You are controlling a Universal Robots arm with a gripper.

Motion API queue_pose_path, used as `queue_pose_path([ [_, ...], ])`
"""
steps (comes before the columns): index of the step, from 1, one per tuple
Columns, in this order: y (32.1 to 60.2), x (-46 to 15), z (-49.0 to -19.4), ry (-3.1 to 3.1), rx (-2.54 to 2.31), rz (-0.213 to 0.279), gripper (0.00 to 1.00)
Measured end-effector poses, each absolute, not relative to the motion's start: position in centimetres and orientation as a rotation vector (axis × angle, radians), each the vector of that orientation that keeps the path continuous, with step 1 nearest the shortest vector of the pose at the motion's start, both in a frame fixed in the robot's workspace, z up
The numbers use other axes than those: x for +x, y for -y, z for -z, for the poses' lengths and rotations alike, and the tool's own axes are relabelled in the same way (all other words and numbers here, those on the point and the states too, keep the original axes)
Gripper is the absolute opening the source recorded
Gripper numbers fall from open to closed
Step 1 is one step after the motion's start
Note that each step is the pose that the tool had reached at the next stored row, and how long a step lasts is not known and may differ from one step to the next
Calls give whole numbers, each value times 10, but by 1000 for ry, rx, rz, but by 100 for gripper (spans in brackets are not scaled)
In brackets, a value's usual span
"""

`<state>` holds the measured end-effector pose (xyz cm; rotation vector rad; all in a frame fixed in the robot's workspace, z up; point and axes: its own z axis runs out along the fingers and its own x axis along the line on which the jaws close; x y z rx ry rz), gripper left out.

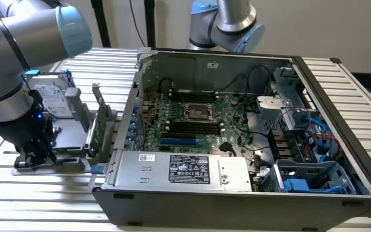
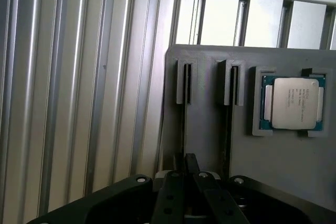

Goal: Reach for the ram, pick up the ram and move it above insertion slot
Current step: 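Pick up the ram and move it above insertion slot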

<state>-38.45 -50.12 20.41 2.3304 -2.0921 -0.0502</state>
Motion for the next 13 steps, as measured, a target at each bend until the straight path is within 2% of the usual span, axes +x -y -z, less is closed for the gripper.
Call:
queue_pose_path([
  [7,501,-384,-214,2096,2327,50,12],
  [13,501,-384,-234,2096,2327,50,12],
])
